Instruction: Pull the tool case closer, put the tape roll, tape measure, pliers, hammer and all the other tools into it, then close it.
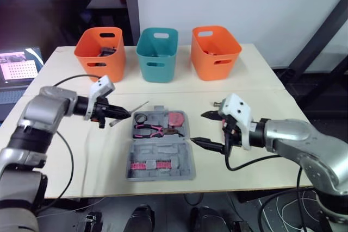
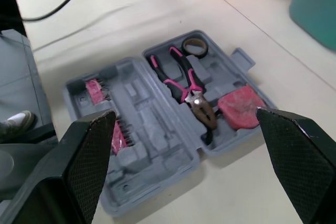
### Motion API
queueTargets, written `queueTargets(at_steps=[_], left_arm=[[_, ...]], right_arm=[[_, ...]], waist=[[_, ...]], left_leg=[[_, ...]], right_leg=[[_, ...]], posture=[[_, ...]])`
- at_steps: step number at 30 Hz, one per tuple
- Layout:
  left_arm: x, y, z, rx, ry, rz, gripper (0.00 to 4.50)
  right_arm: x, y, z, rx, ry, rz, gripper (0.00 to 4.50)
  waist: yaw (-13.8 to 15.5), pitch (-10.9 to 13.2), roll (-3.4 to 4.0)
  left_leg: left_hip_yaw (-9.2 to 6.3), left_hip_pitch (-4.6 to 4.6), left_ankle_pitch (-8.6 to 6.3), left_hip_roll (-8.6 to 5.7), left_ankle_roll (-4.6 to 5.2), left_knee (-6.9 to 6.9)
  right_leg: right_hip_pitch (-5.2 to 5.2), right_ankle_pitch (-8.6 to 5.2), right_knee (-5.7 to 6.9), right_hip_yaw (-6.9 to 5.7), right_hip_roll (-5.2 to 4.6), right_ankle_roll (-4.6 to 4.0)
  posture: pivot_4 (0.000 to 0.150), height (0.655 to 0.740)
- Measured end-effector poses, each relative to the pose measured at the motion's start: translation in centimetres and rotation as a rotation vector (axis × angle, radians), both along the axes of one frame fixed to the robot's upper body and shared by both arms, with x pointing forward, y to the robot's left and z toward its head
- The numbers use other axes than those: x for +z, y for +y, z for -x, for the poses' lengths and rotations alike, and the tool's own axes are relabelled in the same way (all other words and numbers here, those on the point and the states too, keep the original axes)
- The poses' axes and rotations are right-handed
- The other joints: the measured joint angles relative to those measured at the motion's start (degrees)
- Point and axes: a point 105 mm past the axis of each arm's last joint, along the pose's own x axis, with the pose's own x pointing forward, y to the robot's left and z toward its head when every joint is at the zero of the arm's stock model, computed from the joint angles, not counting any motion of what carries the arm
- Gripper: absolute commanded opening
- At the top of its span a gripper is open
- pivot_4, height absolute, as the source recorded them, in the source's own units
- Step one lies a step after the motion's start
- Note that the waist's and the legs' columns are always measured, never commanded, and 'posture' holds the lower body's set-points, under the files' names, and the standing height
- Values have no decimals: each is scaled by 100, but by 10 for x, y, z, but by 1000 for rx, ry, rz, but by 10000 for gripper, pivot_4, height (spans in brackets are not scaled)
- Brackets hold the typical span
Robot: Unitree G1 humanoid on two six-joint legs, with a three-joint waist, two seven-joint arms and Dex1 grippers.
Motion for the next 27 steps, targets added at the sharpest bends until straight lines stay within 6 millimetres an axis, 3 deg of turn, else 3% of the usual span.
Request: queueTargets(at_steps=[4,13,27], left_arm=[[-12,-19,0,-102,20,-123,154],[-39,-51,26,-447,-39,-486,153],[-59,-68,17,-422,-68,-592,153]], right_arm=[[-8,-2,13,-23,39,14,45000],[-22,-2,30,-25,97,77,45000],[-12,-5,16,-68,62,71,45000]], waist=[[-4,2,-2],[-10,6,-3],[-9,8,-6]], left_leg=[[-1,0,0,0,2,0],[-3,0,-1,3,3,4],[-6,0,-2,3,7,10]], right_leg=[[0,-2,2,0,0,4],[-1,-11,4,0,1,-4],[3,-9,7,0,3,14]], posture=[[1500,7400],[1500,7400],[1500,7400]])
